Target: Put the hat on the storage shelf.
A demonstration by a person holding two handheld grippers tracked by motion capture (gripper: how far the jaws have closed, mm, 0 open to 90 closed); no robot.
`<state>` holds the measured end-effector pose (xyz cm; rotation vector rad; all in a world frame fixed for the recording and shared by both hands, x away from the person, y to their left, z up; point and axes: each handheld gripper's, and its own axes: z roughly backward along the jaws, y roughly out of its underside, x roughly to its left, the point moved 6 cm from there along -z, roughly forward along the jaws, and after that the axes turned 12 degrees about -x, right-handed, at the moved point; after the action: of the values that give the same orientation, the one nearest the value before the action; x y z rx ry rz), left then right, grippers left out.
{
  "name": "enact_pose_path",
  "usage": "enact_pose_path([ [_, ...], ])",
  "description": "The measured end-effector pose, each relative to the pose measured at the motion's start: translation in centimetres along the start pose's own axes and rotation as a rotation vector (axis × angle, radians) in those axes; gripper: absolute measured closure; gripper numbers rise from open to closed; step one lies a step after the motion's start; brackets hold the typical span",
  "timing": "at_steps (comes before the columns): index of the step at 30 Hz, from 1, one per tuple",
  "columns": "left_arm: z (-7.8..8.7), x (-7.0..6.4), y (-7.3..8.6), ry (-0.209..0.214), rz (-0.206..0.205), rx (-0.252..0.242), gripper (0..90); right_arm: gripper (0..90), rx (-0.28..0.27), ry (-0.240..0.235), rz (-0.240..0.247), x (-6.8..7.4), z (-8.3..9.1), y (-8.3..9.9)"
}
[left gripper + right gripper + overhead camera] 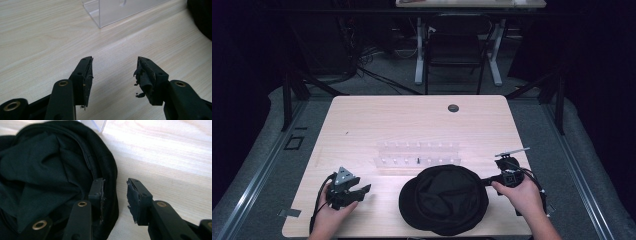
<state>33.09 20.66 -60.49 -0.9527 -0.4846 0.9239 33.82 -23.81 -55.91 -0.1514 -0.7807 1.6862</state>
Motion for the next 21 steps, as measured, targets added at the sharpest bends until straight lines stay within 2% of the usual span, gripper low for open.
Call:
enact_pose_path([
  [4,0.0,0.1,0.0,-0.002,0.004,-0.004,47.9,68.4,0.04,0.01,0.015,-0.1,-0.5,-0.1],
  [5,0.0,0.1,0.0,-0.002,0.006,-0.005,47.9,68.9,0.038,0.011,0.001,0.0,-0.8,-0.1],
  [7,0.0,0.1,0.0,-0.001,0.006,-0.004,47.9,69.1,0.065,0.01,0.017,-0.2,-1.0,-0.2],
  [8,-0.1,0.1,0.0,-0.002,0.007,-0.003,47.9,69.1,0.074,0.011,0.008,-0.1,-1.1,-0.2],
  [13,-0.1,0.0,0.1,0.002,0.001,0.005,47.9,69.2,0.093,0.01,0.018,-0.1,-1.7,-0.4],
  [14,-0.1,0.0,0.1,0.003,0.001,0.005,47.9,69.2,0.08,0.012,0.013,-0.1,-2.0,-0.5],
  [17,-0.1,0.0,0.1,0.003,0.001,0.005,47.9,69.4,0.103,0.007,0.044,-0.1,-2.2,-0.9],
  [19,-0.2,0.0,0.1,0.001,0.006,0.001,47.9,70.0,0.105,-0.003,0.031,0.0,-2.4,-1.0],
  [21,-0.2,0.0,0.1,0.0,0.008,0.0,47.9,70.7,0.116,-0.009,0.039,0.0,-2.7,-1.1],
])
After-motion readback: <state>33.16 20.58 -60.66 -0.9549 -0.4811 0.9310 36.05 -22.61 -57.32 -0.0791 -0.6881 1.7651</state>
